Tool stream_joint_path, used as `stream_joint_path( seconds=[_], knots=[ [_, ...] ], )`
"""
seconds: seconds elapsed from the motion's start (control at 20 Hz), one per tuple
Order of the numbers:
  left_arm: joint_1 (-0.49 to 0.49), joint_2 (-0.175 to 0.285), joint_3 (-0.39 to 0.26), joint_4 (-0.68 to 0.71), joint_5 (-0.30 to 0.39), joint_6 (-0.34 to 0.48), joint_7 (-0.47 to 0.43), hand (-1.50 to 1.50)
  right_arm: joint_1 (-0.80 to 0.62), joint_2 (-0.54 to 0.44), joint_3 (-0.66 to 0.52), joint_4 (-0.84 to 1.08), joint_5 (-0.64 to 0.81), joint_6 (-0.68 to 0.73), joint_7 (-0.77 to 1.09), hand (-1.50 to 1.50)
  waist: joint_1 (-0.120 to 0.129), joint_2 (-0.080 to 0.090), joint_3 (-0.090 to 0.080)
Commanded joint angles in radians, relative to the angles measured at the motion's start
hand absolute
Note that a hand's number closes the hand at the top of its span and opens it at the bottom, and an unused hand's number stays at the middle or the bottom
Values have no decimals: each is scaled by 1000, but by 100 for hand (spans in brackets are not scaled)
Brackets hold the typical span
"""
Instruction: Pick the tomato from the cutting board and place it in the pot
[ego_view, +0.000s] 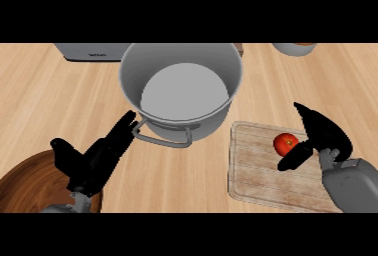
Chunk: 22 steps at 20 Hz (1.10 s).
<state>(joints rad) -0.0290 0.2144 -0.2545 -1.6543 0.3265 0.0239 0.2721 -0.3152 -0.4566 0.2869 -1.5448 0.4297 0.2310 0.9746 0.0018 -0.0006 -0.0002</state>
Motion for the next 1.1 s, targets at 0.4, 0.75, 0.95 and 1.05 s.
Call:
stream_joint_path(
  seconds=[0.4,0.75,0.95,1.05],
  knots=[
    [23,-10,89,-16,-8,-90,37,0,24,82,-93,145,130,50,-113,-150,2,1,0],
    [14,-40,124,-13,-27,-115,46,0,-8,154,-121,232,218,49,-127,-150,3,1,0],
    [4,-75,124,79,-68,-149,-18,0,19,166,-162,190,226,70,-146,-150,-1,1,0],
    [16,-85,109,-31,-76,-110,58,0,-24,184,-158,270,253,66,-177,-150,2,1,0]
  ],
)
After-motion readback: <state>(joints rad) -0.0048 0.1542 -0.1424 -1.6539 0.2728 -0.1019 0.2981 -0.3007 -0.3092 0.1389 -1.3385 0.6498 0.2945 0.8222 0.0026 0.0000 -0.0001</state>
